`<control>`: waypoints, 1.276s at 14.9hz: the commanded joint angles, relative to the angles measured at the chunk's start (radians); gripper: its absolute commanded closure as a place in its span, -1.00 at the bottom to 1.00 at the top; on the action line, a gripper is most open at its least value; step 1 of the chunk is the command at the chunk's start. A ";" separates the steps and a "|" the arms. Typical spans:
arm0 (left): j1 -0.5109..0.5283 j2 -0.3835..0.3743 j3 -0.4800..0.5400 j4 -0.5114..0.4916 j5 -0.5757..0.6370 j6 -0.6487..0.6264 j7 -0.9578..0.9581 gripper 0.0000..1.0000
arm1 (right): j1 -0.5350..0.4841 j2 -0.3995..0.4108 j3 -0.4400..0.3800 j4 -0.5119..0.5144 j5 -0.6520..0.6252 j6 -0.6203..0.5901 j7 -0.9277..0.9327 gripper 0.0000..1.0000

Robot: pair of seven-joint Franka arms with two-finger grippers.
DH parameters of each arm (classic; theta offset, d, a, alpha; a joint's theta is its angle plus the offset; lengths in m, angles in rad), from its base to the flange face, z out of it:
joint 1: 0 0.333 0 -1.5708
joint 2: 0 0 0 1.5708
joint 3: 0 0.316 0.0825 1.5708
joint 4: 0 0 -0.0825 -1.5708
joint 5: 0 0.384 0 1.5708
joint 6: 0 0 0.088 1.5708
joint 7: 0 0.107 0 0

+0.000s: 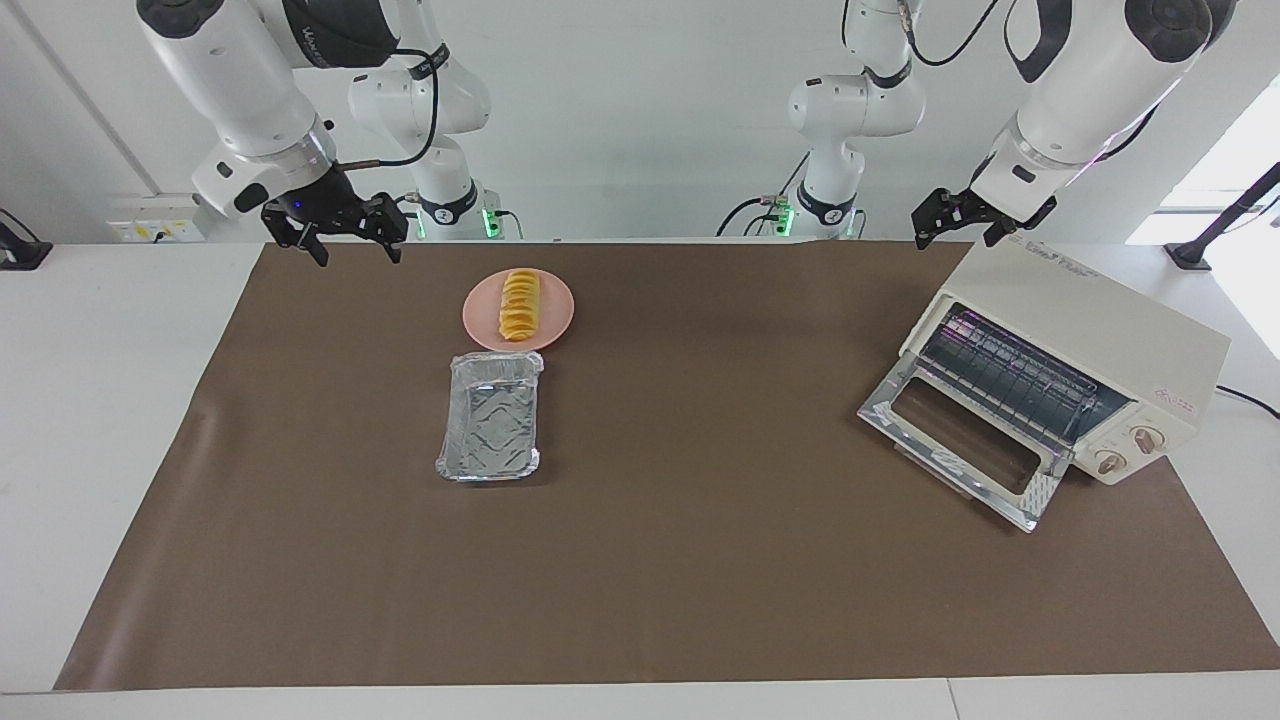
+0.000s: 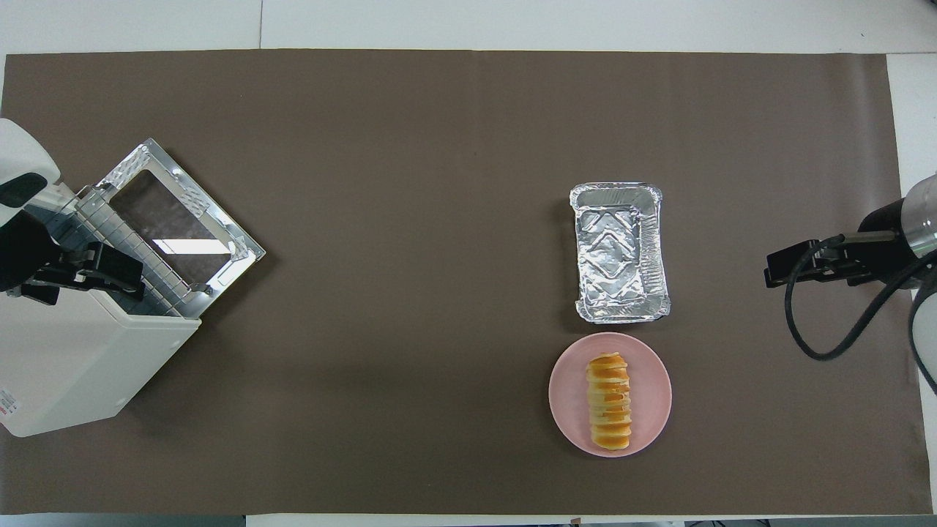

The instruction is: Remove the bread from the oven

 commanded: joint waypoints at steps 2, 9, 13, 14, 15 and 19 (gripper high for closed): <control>0.008 -0.024 -0.003 -0.032 -0.006 0.024 0.009 -1.00 | -0.029 0.021 0.010 0.060 -0.017 -0.015 -0.027 -1.00; 0.008 -0.024 -0.003 -0.030 -0.006 0.024 0.009 -1.00 | -0.035 0.041 0.010 0.094 -0.029 -0.008 -0.029 -1.00; 0.008 -0.024 -0.003 -0.032 -0.006 0.024 0.009 -1.00 | -0.032 0.040 0.010 0.085 -0.031 -0.005 -0.024 -1.00; 0.008 -0.024 -0.004 -0.032 -0.006 0.024 0.009 -1.00 | -0.032 0.038 0.010 0.081 -0.032 -0.005 -0.024 -1.00; 0.008 -0.024 -0.003 -0.032 -0.006 0.024 0.009 -1.00 | -0.030 0.038 0.010 0.080 -0.032 0.001 -0.024 -1.00; 0.008 -0.024 -0.004 -0.032 -0.006 0.024 0.009 -1.00 | -0.032 0.038 0.010 0.078 -0.032 0.007 -0.021 -1.00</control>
